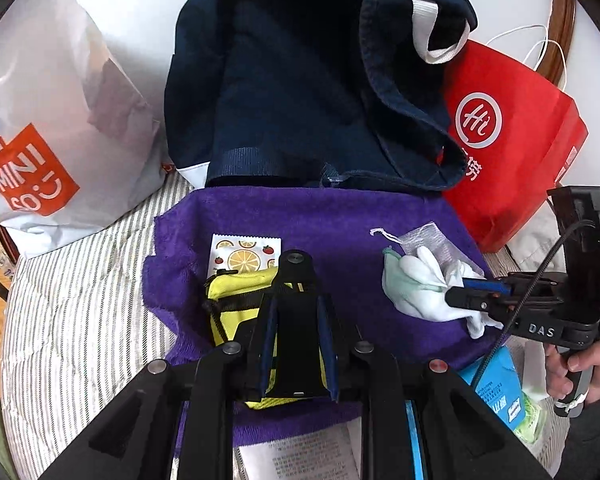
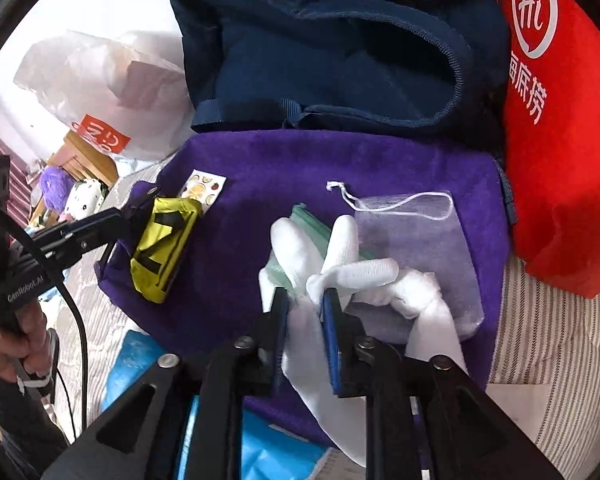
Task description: Organize soft objects
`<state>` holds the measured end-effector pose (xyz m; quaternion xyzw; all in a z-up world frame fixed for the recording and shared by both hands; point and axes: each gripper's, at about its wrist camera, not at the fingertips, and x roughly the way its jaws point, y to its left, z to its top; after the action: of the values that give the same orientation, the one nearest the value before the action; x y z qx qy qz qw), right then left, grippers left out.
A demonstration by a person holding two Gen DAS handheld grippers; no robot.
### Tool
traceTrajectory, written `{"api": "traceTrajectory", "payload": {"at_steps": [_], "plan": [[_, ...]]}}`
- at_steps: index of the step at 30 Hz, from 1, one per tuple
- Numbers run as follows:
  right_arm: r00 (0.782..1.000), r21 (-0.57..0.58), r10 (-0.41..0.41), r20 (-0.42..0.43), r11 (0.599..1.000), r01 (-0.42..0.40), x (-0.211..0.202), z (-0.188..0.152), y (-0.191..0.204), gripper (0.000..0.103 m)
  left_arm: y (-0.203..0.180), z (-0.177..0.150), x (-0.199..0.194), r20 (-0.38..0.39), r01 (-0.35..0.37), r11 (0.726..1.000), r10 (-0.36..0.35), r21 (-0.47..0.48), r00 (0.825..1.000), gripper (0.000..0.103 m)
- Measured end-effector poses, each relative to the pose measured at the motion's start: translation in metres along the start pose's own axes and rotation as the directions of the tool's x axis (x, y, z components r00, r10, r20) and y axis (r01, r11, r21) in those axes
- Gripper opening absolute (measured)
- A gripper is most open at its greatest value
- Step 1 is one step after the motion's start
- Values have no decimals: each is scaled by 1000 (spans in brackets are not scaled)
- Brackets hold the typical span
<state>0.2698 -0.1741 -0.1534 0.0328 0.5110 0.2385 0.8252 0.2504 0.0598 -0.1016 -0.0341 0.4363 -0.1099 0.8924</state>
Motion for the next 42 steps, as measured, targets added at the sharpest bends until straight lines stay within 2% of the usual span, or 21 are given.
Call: {"api": "traceTrajectory", "payload": {"at_steps": [2,4,12,24,27,32,37,40,42], "plan": [[1000,-4,-11,-3,1000,11,-2,-1,-1,50,-1,2,4,-5,2,1000,-2,3,1000,20],[1000,-14,-17,21,1000,17,-9,-2,-1,56,-3,4,10,-11,6,1000,-6,4,1000,20],[996,27,-60,67,998,58,-41,-9,-14,57,-20,10,35,-36,29,999,-28,35,999,20],[985,97,-98,146,992,84,-92,-33,-29,57,-21,1,67,-106,-14,1000,16,19,994,21],[982,123,-108,152,988,89,-101,-50,-35,61,-21,-2,67,-117,-16,1000,19,18,993,21],[978,184,-154,139,975,127,-113,-78,-49,62,-27,-4,64,-134,-18,999,22,28,991,24],[975,248,-175,140,959,136,-131,-115,-61,63,-33,-7,44,-114,-31,999,34,31,993,28],[972,266,-202,119,950,165,-138,-134,-68,63,-38,-9,24,-93,-40,999,43,37,995,32],[972,278,-211,106,945,175,-141,-144,-72,65,-41,-13,11,-79,-38,999,41,36,996,40]]}}
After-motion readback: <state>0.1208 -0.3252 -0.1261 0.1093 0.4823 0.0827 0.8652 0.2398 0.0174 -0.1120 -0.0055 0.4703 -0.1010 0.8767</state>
